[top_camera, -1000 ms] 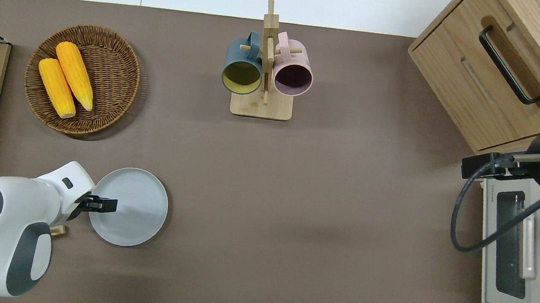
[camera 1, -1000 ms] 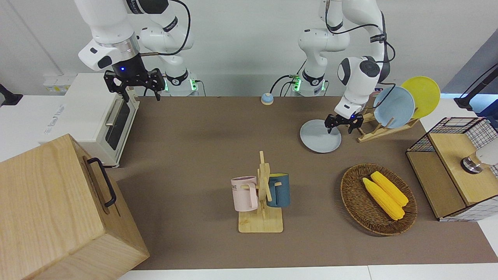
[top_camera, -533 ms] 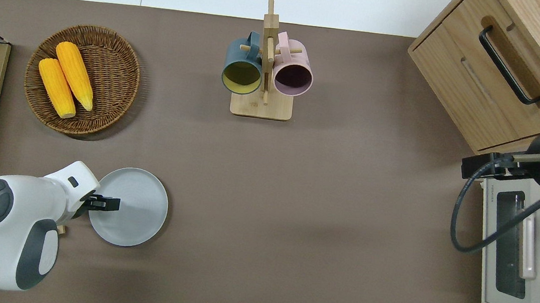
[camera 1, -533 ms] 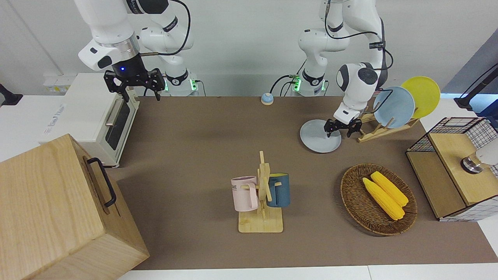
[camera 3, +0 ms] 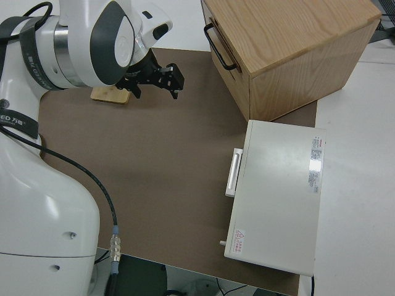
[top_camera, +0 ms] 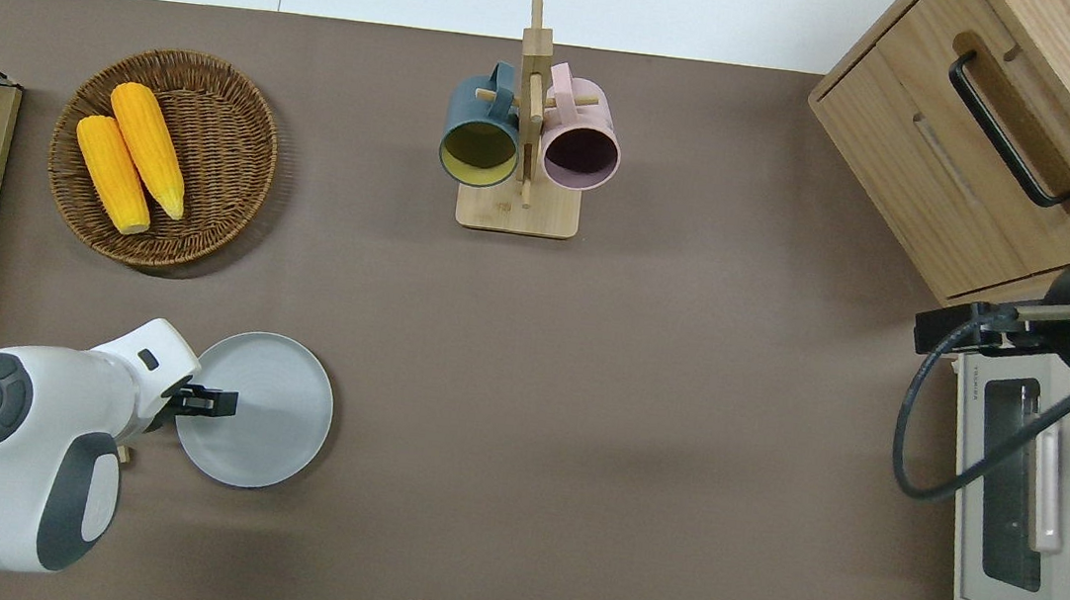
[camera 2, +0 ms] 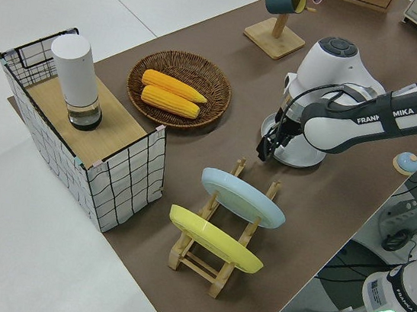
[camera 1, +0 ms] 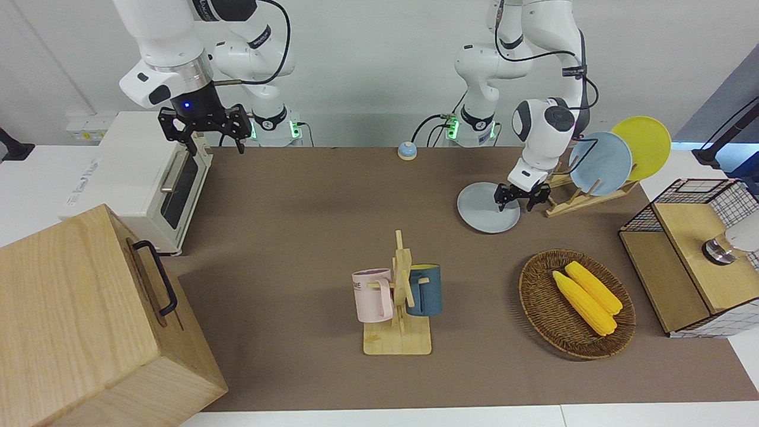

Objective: Pick gray plate from table and place it on lower plate rack with left arm
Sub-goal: 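Close the left gripper on the gray plate's rim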

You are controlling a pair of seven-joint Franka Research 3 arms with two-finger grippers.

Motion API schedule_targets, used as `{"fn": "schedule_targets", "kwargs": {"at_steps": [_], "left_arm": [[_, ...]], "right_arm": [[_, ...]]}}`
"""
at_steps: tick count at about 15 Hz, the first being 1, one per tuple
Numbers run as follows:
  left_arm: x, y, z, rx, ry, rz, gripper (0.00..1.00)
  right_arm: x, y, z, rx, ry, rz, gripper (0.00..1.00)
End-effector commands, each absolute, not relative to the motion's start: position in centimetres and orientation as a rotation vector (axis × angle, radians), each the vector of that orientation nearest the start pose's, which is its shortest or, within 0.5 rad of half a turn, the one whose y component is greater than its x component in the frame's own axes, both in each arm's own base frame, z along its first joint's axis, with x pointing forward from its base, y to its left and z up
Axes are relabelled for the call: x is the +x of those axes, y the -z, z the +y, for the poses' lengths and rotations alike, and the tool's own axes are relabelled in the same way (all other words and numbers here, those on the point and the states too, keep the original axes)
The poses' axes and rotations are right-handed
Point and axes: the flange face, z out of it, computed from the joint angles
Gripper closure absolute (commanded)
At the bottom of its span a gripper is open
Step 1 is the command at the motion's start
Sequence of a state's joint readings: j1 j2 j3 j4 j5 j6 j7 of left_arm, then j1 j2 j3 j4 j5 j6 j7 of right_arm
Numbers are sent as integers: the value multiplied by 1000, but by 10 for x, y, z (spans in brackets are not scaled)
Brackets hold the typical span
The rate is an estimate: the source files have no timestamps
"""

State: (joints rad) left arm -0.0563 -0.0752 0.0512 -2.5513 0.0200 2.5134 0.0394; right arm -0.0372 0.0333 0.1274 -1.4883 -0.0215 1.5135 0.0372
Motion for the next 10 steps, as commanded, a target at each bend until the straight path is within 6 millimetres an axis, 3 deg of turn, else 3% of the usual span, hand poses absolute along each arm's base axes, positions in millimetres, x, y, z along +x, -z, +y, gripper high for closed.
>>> {"fn": "schedule_targets", "kwargs": {"at_steps": [1,2,5,6,10], "left_arm": [[449,-296,0,-3123,71,94,292],[449,-296,-1,-3124,71,94,399],[447,-295,-1,-3124,64,98,886],[447,-295,-1,-3124,64,98,999],[447,-295,-1,-3124,64,98,1000]], "right_arm": [[559,-643,45,-3160,-19,-58,17],[559,-643,45,-3160,-17,-58,17],[559,-643,45,-3160,-19,-58,17],[559,-643,45,-3160,-19,-58,17],[559,-643,45,-3160,-17,-58,17]]}}
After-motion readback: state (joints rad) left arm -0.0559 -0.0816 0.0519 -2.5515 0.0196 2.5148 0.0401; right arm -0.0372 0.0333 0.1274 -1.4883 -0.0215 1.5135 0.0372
